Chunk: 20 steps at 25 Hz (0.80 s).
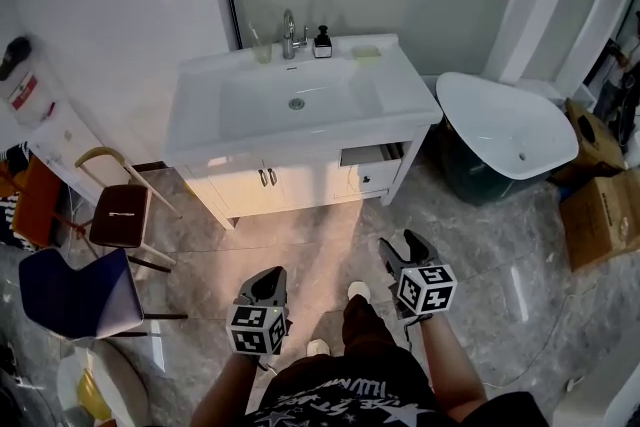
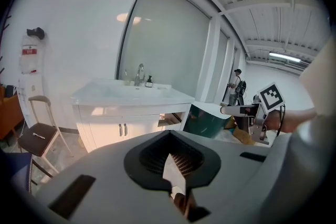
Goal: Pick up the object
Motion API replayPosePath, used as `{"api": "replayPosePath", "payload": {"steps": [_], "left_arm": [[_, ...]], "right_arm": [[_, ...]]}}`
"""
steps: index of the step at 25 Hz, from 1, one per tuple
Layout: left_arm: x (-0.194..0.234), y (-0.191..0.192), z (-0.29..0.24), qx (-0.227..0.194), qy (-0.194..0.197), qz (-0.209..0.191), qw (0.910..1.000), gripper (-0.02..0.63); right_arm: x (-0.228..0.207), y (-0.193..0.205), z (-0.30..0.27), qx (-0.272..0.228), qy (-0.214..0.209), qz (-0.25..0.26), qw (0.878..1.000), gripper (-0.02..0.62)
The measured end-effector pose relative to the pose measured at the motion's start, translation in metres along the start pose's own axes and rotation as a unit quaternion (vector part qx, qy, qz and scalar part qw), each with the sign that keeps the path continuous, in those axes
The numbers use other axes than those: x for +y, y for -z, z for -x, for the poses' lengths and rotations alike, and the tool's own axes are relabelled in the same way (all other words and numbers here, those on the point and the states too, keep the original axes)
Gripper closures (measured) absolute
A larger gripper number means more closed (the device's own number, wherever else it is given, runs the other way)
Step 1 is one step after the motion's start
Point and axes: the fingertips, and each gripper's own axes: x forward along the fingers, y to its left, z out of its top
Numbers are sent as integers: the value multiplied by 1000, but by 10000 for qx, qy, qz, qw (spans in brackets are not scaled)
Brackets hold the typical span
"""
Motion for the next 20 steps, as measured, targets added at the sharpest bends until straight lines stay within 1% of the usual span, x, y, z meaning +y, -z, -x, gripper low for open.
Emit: {"api": "replayPosePath", "payload": {"steps": [2,5,10,14,17,20], "left_arm": [[3,-5,-13,30,-80,-7,10000,591],[10,-21,-40,56,-258,66,9996,591],[5,-64,-103,10,-396,-44,9992,591],[-2,-100,-154,-83,-481,-29,9988,591],[-10,-118,-182,-130,-519,-74,9985,591],[-8,-134,-201,-214,-634,-56,9977,591]], "right_arm": [[-10,-3,-19,62,-33,5,10000,311],[-29,-18,-51,117,-164,14,9998,308],[-73,-53,-108,125,-370,-2,9992,308],[-108,-89,-153,71,-512,54,9986,308],[-130,-110,-177,11,-594,53,9982,308],[-144,-124,-195,21,-708,109,9974,308]]}}
